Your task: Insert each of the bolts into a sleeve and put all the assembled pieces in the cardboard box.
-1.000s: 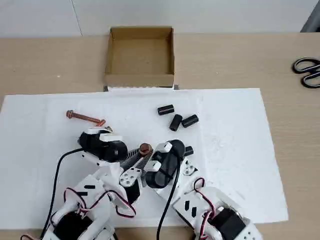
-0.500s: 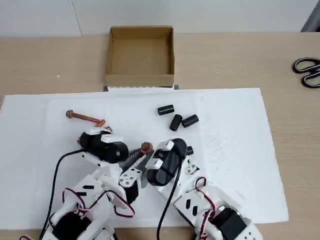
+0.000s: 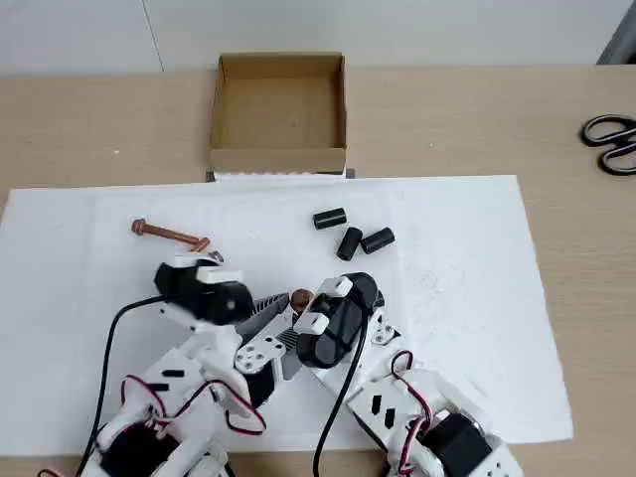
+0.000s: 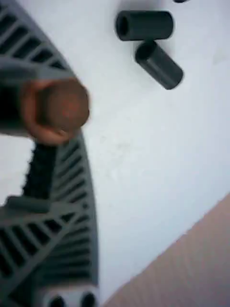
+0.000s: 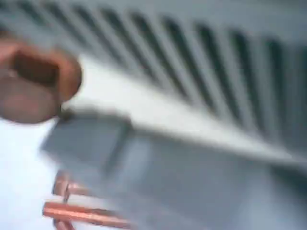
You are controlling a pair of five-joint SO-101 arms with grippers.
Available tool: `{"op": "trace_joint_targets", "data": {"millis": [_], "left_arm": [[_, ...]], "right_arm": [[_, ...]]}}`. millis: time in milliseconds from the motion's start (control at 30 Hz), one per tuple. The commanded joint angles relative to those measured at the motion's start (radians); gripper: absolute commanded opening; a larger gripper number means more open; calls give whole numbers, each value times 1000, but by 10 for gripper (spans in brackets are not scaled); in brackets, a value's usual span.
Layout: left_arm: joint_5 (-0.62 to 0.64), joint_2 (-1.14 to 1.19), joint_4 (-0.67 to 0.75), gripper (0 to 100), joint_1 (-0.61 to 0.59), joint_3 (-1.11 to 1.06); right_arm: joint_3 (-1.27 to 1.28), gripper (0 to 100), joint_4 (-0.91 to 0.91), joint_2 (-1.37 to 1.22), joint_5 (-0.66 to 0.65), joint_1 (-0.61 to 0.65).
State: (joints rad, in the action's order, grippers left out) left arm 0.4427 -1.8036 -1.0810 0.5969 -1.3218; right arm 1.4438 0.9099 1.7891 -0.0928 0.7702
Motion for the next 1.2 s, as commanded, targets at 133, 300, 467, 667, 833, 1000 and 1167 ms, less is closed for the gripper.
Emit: {"op": "trace_joint_targets", "data": {"millis": [133, 300, 467, 667, 833, 1000, 1167], "left_arm": [[5, -3, 12, 160, -37, 113], [-55, -6, 49, 2, -164, 116], [-114, -6, 23, 7, -358, 90], [-213, -8, -35, 7, -534, -36], [-236, -8, -37, 7, -588, -105], [-238, -8, -35, 7, -598, -197], [-241, -8, -34, 7, -598, -291]], "right_arm": [[-38, 3, -19, 5, -5, -7], [-38, 3, -19, 5, -5, -12], [-38, 3, -19, 5, -3, -142], [-3, 3, -19, 4, 54, -354], [43, 3, -19, -4, 137, -503], [-37, 3, -24, -7, 149, -524], [-250, 3, -21, -156, 160, -499]]}}
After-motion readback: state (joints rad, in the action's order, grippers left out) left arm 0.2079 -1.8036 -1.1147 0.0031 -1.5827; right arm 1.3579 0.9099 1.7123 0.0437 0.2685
